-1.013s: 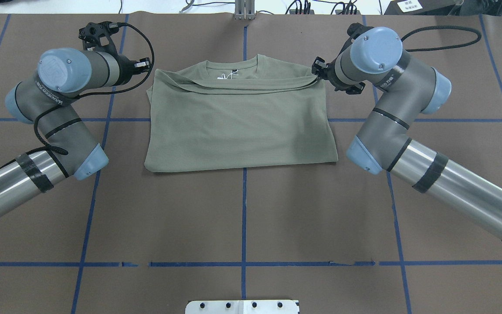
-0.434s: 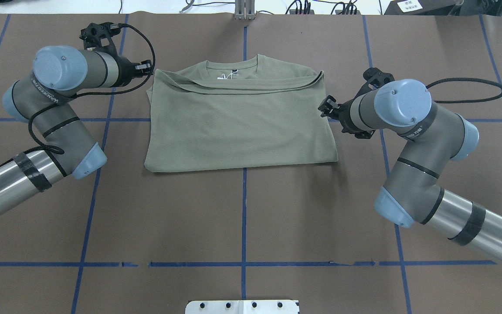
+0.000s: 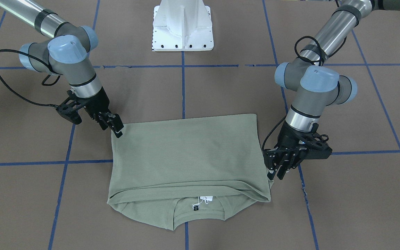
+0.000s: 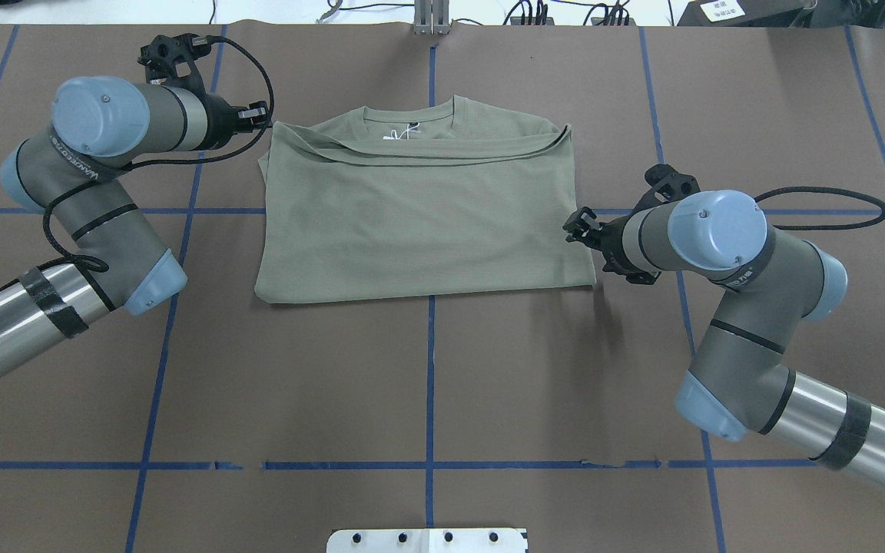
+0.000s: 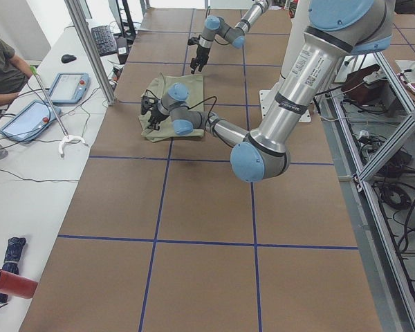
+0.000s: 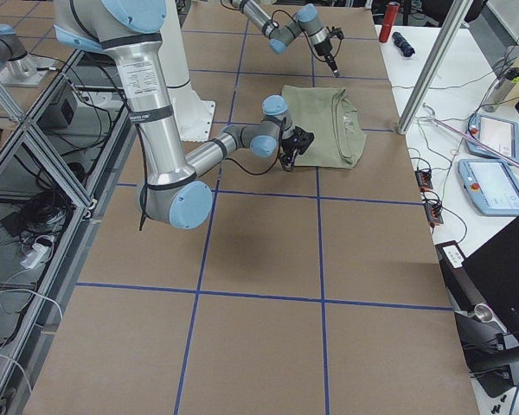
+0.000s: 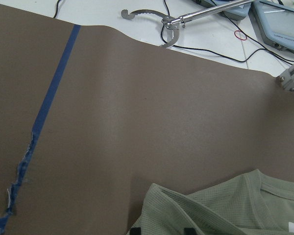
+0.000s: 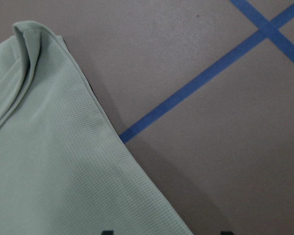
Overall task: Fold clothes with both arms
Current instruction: 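Move the right gripper to the folded shirt's side edge and grasp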
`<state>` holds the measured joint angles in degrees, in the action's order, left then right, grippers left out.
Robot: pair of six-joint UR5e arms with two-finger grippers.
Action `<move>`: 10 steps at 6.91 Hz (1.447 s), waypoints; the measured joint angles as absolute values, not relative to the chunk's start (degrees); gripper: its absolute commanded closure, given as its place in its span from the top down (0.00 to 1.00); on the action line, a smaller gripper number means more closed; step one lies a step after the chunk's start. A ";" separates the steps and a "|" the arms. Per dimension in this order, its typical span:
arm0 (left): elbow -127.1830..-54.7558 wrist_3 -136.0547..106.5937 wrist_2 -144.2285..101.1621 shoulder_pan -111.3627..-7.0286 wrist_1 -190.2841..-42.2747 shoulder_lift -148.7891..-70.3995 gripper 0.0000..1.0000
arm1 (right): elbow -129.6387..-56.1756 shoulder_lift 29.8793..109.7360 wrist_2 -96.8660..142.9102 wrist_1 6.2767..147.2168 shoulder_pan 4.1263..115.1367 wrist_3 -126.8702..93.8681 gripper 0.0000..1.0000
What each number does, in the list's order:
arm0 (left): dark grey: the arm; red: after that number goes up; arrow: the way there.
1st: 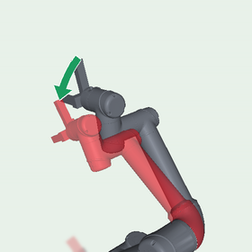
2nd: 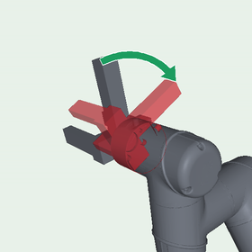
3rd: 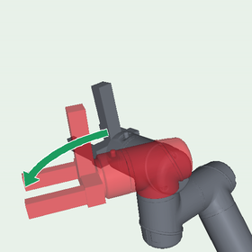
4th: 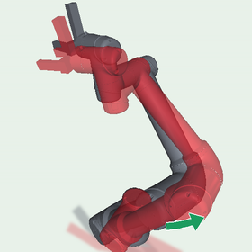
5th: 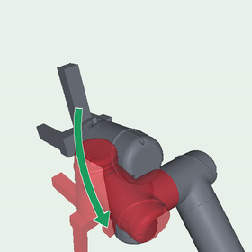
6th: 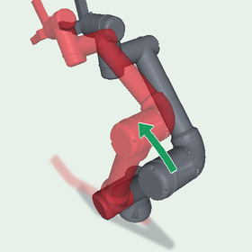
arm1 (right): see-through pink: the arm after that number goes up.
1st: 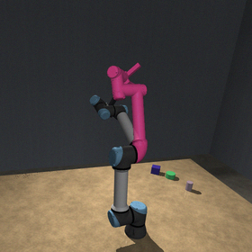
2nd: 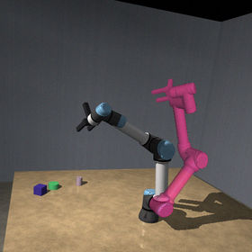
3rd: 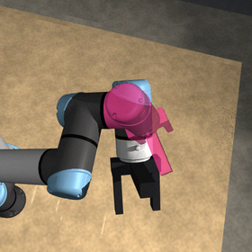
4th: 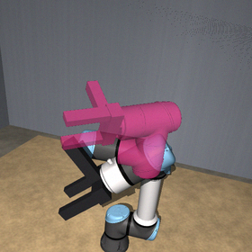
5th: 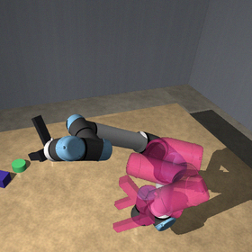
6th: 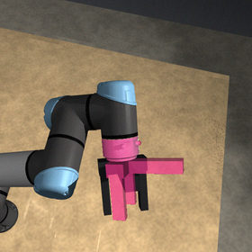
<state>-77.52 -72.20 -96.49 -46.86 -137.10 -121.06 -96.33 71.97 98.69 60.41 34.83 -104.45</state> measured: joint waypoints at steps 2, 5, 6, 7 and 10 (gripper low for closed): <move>-78.06 -72.14 -96.50 -47.15 -137.02 -120.96 0.41 | -96.06 72.65 98.64 60.30 33.89 -104.52 0.48; -78.16 -72.09 -96.50 -47.43 -137.02 -120.94 0.41 | -96.05 72.94 98.70 60.29 33.13 -104.83 0.00; -78.25 -72.13 -96.48 -47.48 -137.02 -120.94 0.41 | -96.30 73.31 98.70 60.29 32.80 -105.28 0.00; -78.37 -72.13 -96.47 -47.60 -137.00 -120.91 0.41 | -96.56 73.61 98.72 60.27 32.57 -105.65 0.00; -83.97 -72.61 -98.16 -47.67 -136.45 -118.19 0.41 | -103.99 79.22 99.65 60.33 30.87 -106.47 0.00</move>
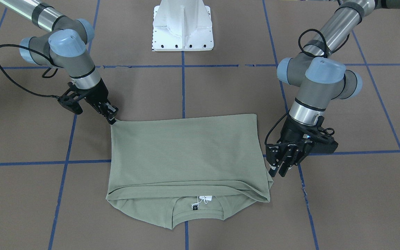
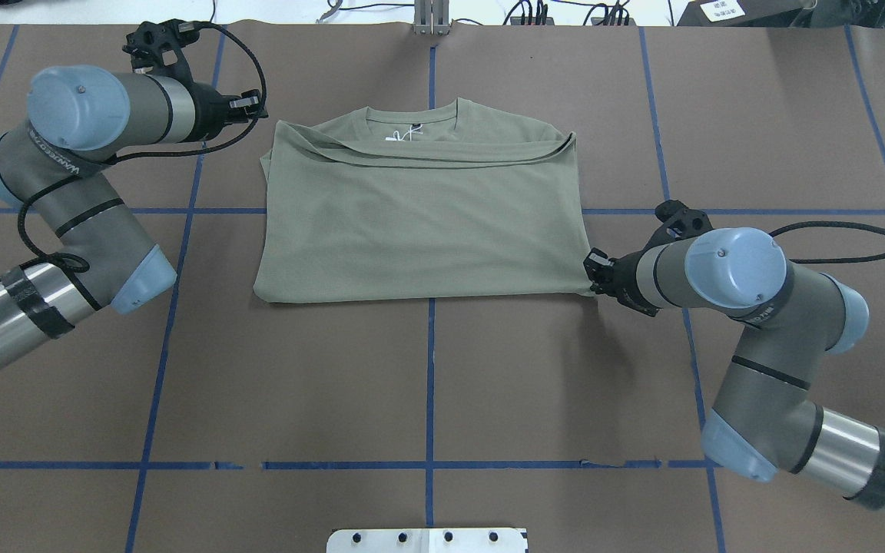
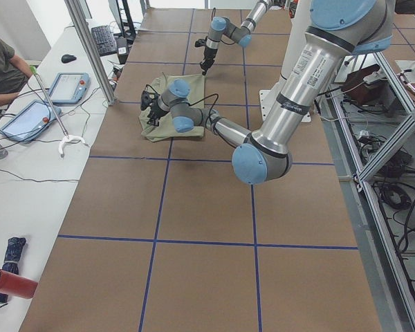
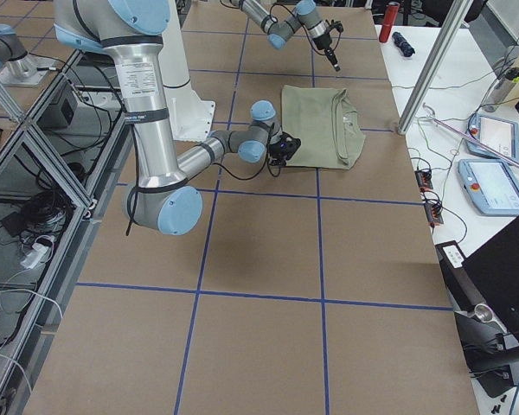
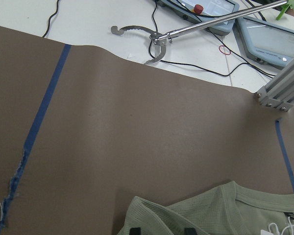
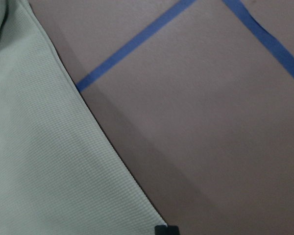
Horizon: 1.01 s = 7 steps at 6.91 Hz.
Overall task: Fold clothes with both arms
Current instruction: 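Drag the folded shirt with the right gripper while the left gripper reaches toward it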
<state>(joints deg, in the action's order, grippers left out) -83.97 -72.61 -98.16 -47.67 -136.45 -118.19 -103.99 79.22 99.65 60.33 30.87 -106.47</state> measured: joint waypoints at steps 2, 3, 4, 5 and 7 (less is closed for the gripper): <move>-93.32 -77.93 -105.10 -47.38 -136.25 -113.25 0.43 | -117.85 89.83 99.97 60.74 23.18 -110.82 0.00; -96.84 -82.92 -108.47 -46.45 -136.21 -112.32 0.45 | -123.43 93.85 100.39 60.89 18.90 -113.11 0.00; -99.51 -87.52 -109.98 -44.44 -136.17 -111.74 0.47 | -127.10 96.16 101.49 60.96 14.75 -115.57 0.00; -101.45 -90.94 -110.43 -42.31 -135.97 -111.12 0.52 | -129.62 97.29 103.73 60.99 10.96 -116.98 0.00; -105.70 -96.20 -110.27 -38.21 -131.87 -110.56 0.58 | -131.73 97.96 106.50 61.00 2.41 -118.27 1.00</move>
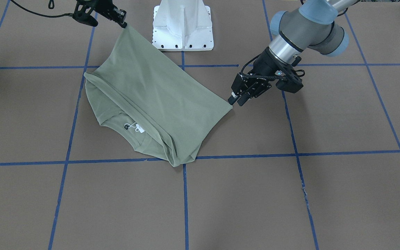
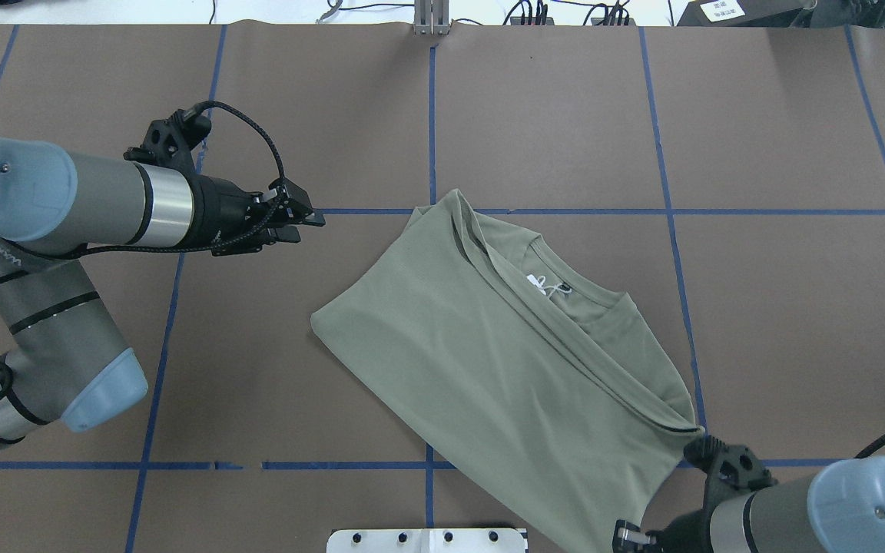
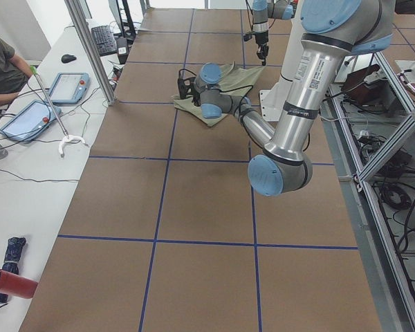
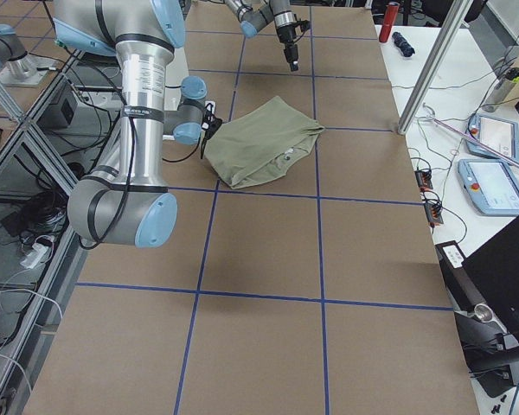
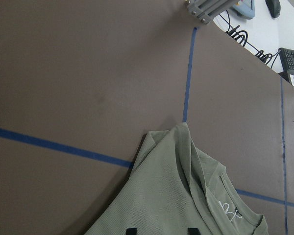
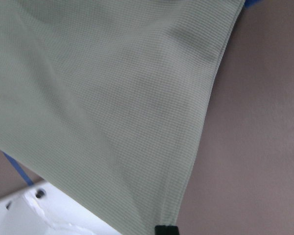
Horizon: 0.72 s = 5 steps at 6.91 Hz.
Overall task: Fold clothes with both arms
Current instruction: 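Drag the folded shirt with the right gripper while the left gripper reaches toward it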
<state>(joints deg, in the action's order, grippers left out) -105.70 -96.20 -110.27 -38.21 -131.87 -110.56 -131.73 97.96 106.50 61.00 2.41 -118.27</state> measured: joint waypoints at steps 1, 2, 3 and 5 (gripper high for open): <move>-108.22 -97.48 -109.38 -36.14 -128.00 -110.54 0.62 | -131.90 98.27 105.54 61.04 -1.20 -118.77 1.00; -109.88 -98.57 -107.87 -33.92 -124.02 -110.53 0.65 | -131.91 98.90 103.04 61.14 -3.49 -119.33 1.00; -110.54 -100.09 -106.20 -31.45 -120.76 -110.48 0.66 | -131.98 99.40 100.72 61.21 -3.49 -119.58 1.00; -110.33 -104.72 -101.56 -24.96 -116.06 -110.16 0.66 | -131.74 99.20 98.70 61.25 5.09 -119.53 1.00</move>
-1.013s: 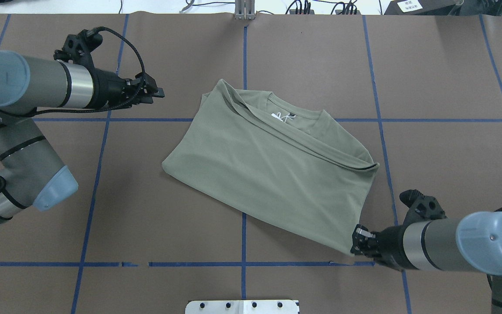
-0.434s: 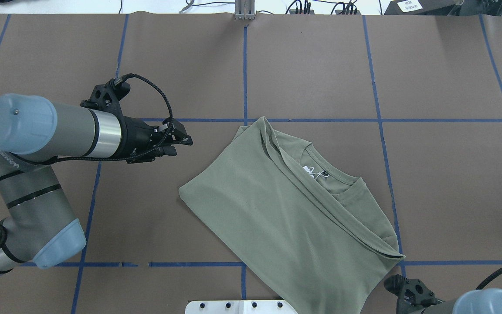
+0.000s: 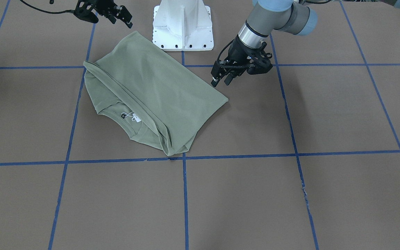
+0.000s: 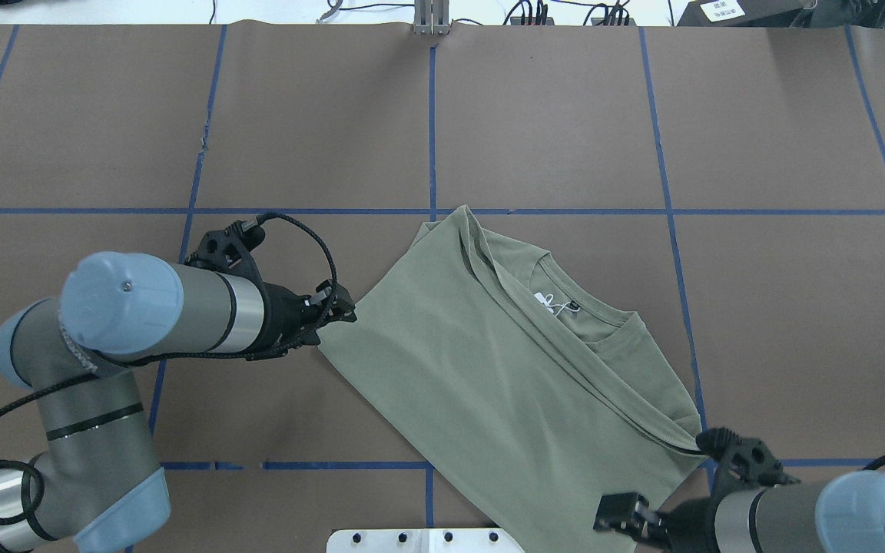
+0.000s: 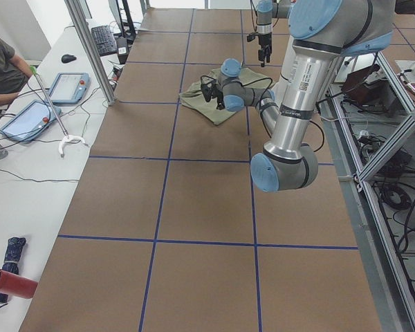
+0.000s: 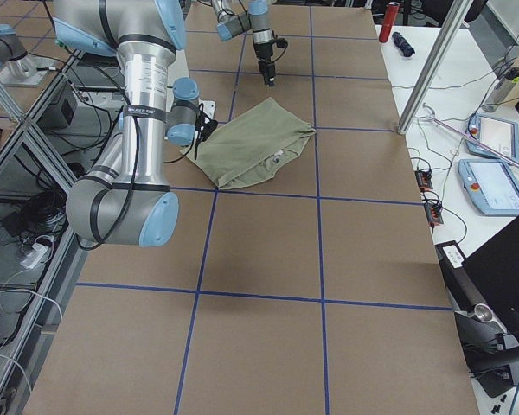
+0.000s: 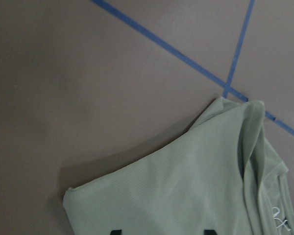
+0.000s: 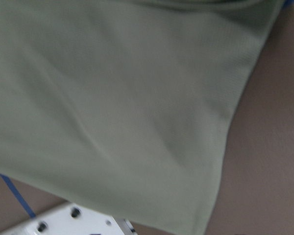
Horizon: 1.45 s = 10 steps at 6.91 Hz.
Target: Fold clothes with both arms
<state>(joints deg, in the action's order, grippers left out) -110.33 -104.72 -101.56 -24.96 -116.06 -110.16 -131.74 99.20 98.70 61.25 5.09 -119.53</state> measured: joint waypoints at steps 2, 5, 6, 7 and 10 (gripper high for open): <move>-108.15 -106.52 -99.56 -22.12 -114.12 -110.26 0.63 | -128.85 96.28 98.80 61.26 16.41 -118.09 1.00; -104.67 -105.91 -96.81 -21.60 -113.83 -110.78 0.58 | -123.41 91.47 98.66 61.32 21.89 -115.37 1.00; -104.04 -105.80 -95.93 -21.58 -113.90 -110.88 0.56 | -122.98 91.33 98.58 61.34 22.16 -115.21 1.00; -103.26 -105.75 -95.09 -21.56 -114.08 -111.05 0.55 | -122.61 91.28 98.54 61.35 22.19 -115.16 1.00; -102.36 -105.67 -94.20 -21.54 -114.33 -111.55 0.00 | -122.28 91.12 98.53 61.35 22.22 -115.14 1.00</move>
<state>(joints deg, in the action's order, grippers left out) -102.36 -105.67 -94.20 -21.54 -114.33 -111.55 -122.28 91.12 98.53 61.35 22.22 -115.14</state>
